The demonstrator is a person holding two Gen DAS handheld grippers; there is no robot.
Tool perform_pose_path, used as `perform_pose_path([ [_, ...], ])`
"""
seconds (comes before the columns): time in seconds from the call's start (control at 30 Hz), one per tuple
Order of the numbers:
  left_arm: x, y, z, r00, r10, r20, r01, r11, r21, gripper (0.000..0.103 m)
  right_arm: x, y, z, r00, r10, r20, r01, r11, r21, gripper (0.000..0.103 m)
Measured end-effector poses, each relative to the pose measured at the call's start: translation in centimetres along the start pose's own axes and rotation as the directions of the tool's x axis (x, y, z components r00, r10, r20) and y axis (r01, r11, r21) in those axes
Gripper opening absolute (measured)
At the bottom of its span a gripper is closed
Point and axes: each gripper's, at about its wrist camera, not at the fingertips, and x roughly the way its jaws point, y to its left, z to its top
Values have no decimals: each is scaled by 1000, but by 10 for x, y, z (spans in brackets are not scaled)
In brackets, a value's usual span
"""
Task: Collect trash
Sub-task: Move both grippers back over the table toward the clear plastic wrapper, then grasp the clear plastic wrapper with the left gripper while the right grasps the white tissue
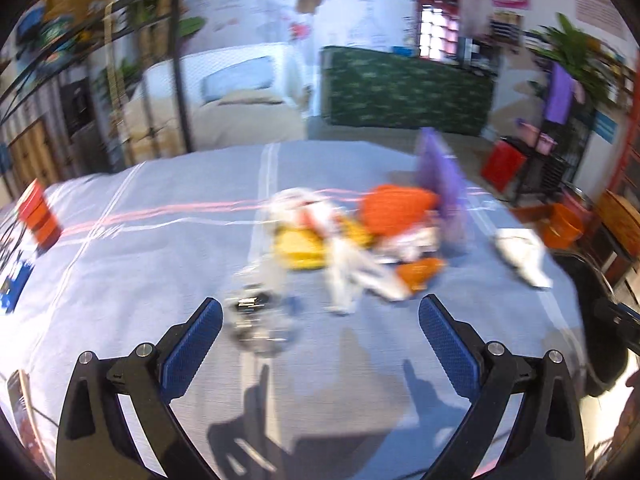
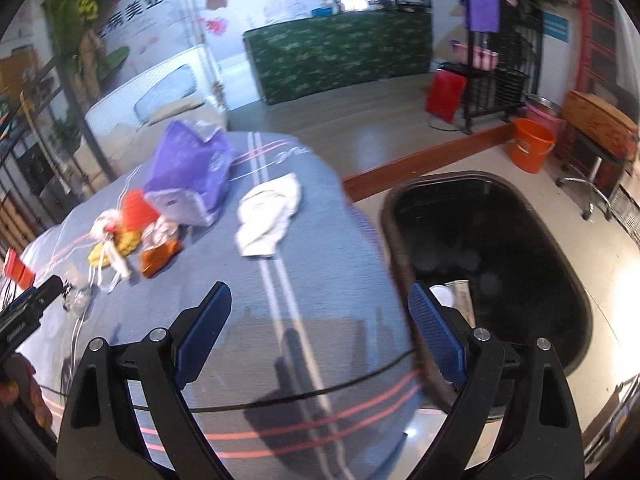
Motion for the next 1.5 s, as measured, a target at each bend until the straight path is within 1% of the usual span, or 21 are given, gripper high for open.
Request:
perform_pose_path([
  [0.1,9,23,0,1000,11,-26,-12,1000,-29,96,4,11,-1,1000,7,-11,-7,1000,-21,89],
  [0.2,18,33,-1,999,15,-52,-17,1000,-22,95,6,20,-2,1000,10,-23,-11,1000,-29,89],
  [0.23,22,35,0,998,18,-63,-19,1000,-13,93,5,21,-4,1000,11,-24,-12,999,-32,89],
  [0.27,27,36,0,997,18,-81,-19,1000,-2,89,5,24,-4,1000,9,-25,-10,999,-36,89],
  [0.4,43,41,2,993,12,-119,-12,1000,3,81,4,27,-5,1000,-2,-29,1,999,-44,89],
  [0.47,51,45,2,988,13,-155,-12,1000,3,68,5,30,-5,999,-7,-32,5,999,-47,89],
  [0.5,53,47,1,986,-4,-167,3,1000,-7,65,5,31,-5,999,-9,-32,7,999,-49,89],
  [0.53,54,50,-1,985,-20,-173,17,1000,-19,58,5,32,-4,999,-11,-33,9,999,-51,89],
  [0.57,54,53,-2,984,-33,-176,27,999,-37,55,7,33,-3,999,-12,-35,10,999,-53,89],
  [0.77,42,69,-10,987,-58,-150,44,995,-91,50,18,39,0,998,-24,-50,20,998,-66,89],
  [0.87,32,73,-11,990,-53,-129,39,994,-102,49,26,42,4,998,-28,-58,23,997,-76,89],
  [1.03,12,88,-9,994,-72,-87,58,987,-151,49,49,43,16,995,-44,-88,38,997,-67,89],
  [1.17,0,88,-8,996,-65,-67,56,989,-138,49,71,47,28,990,-69,-123,59,995,-81,89],
  [1.27,0,81,-9,996,-65,-68,56,991,-122,49,84,54,34,987,-71,-146,56,993,-102,89],
  [1.33,1,75,-10,995,-72,-75,63,991,-115,49,93,60,39,984,-86,-155,67,990,-124,89],
  [1.4,2,72,-10,993,-86,-79,76,989,-124,49,103,64,43,981,-96,-166,72,987,-145,85],
  [1.47,3,69,-11,992,-91,-83,81,990,-118,49,112,67,46,977,-113,-180,84,984,-159,76],
  [1.5,4,66,-11,993,-87,-84,77,991,-110,49,115,66,47,975,-120,-188,89,982,-166,74],
])
